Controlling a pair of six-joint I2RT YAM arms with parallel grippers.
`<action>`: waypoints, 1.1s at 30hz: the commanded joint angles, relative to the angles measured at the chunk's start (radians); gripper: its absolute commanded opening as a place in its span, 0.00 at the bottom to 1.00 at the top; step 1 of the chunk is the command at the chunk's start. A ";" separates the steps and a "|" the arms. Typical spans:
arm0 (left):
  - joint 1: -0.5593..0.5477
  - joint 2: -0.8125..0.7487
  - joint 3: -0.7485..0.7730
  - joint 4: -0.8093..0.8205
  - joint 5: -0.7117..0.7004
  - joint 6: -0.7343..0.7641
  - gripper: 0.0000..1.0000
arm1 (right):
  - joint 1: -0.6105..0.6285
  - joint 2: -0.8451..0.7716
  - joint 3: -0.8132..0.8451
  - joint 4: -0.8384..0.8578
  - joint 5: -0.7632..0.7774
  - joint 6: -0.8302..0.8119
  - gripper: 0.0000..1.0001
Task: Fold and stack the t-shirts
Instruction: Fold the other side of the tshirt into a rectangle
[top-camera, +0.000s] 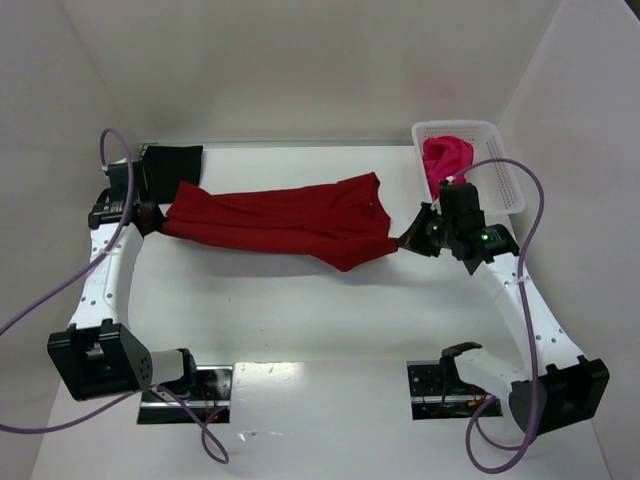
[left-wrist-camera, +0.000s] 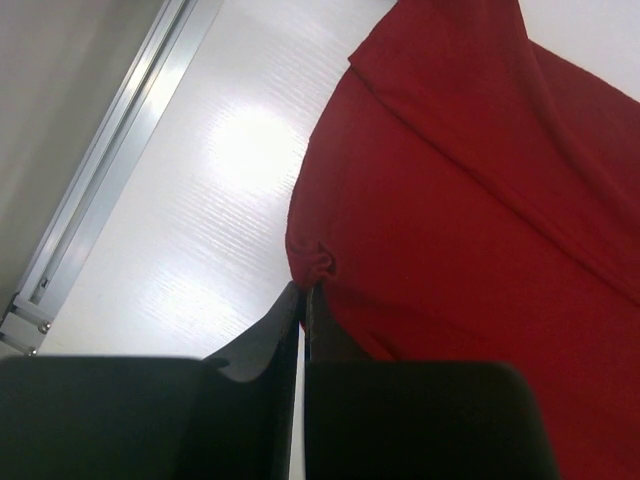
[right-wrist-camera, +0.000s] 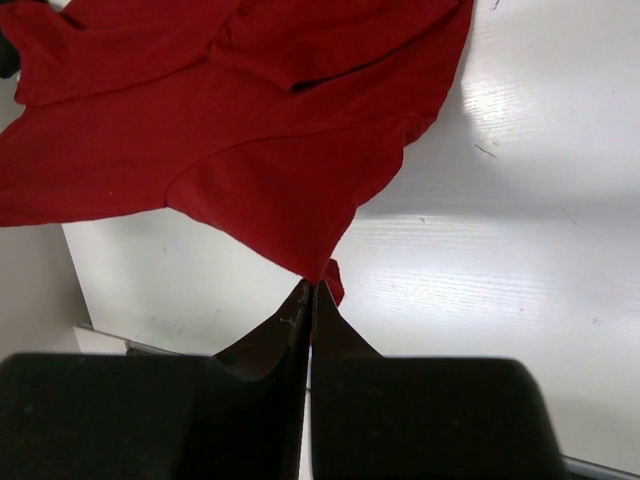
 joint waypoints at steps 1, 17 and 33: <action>-0.001 -0.015 -0.006 -0.007 -0.030 -0.026 0.00 | 0.006 -0.035 0.001 -0.023 0.011 0.006 0.00; -0.001 0.307 0.071 0.041 -0.112 -0.035 0.00 | 0.006 0.351 0.167 0.225 0.078 -0.048 0.00; 0.030 0.683 0.337 0.100 -0.093 0.026 0.00 | -0.037 0.666 0.364 0.270 0.083 -0.057 0.00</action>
